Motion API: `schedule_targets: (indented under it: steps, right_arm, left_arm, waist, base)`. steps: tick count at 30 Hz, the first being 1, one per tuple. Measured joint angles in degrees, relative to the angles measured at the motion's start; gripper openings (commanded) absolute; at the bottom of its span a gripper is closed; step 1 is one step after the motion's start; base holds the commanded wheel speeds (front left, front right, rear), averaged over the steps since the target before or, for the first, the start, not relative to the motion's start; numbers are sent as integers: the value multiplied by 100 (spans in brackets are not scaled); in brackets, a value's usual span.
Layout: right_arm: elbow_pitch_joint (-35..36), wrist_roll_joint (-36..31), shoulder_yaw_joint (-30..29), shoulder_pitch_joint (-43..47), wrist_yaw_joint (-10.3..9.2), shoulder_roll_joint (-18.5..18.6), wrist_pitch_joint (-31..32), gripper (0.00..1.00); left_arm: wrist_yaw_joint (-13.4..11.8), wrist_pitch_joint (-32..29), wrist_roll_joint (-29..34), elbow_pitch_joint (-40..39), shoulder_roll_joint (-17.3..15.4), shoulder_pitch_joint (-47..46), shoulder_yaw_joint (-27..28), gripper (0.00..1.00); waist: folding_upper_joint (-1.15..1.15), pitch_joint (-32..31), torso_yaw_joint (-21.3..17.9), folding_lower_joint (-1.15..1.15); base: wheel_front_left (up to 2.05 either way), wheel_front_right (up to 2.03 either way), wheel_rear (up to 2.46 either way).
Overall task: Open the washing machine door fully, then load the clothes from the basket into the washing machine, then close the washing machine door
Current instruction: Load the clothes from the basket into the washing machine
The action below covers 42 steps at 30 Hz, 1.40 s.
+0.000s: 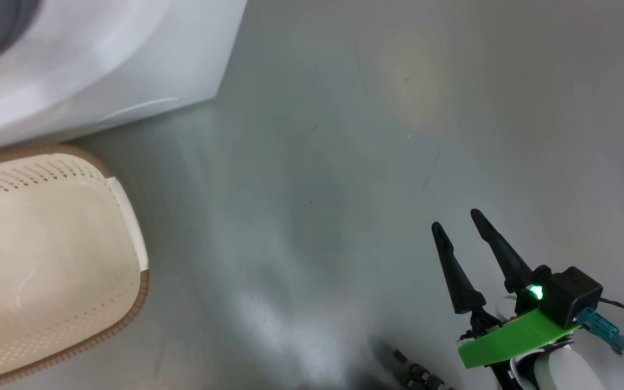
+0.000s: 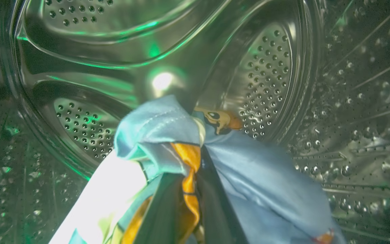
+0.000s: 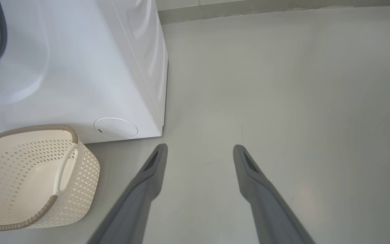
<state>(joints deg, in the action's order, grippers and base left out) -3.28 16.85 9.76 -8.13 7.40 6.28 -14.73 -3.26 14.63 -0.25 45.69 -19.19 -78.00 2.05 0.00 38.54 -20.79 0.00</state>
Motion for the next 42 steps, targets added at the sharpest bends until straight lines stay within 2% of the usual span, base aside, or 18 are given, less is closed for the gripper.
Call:
schedule_targets:
  steps: [6,13,18,21,24,29,33,39,40,41,42]
  right_arm:
    - [13,67,52,-2,0,8,0,100]
    - [22,118,67,-14,0,9,0,100]
    - [15,140,83,-20,0,10,0,100]
    - [12,140,91,-23,0,10,0,100]
    - [-10,141,113,-44,0,12,0,100]
    - [-23,141,126,-71,0,35,0,100]
    - [-25,141,125,-70,0,62,0,100]
    - [-30,141,123,-69,0,70,0,100]
    - [-33,141,123,-69,0,70,0,100]
    - [-37,141,124,-68,0,70,0,100]
    - [-46,141,123,-67,0,71,0,100]
  left_arm:
    - [1,0,45,-109,-74,-378,-100,0]
    - [-55,7,79,-786,-159,-688,-197,0]
    - [-67,8,68,-787,-210,-716,-234,0]
    - [-162,8,88,-783,-283,-736,-266,0]
    - [-168,8,121,-561,-318,-738,-352,0]
    - [-338,8,129,196,-316,-738,-398,0]
    - [-364,8,155,837,-308,-770,-455,0]
    - [-406,8,156,1292,-290,-1013,-523,0]
    - [-411,8,156,1382,-291,-1032,-542,3]
    - [-448,0,155,1515,-289,-1054,-538,32]
    - [-478,-27,154,1652,-286,-1066,-531,100]
  waist:
    - [0,206,-35,0]
    - [0,436,-74,0]
    - [0,523,-73,0]
    - [0,554,-67,0]
    - [0,563,-41,0]
    - [0,505,-14,0]
    - [0,431,10,0]
    - [0,402,31,0]
    - [0,393,34,0]
    - [0,384,36,0]
    - [0,373,39,0]
  base:
    - [0,0,0]
    - [0,0,0]
    - [0,0,0]
    - [0,0,0]
    - [0,0,0]
    - [0,0,0]
    - [0,0,0]
    - [0,0,0]
    - [0,0,0]
    - [0,0,0]
    - [0,0,0]
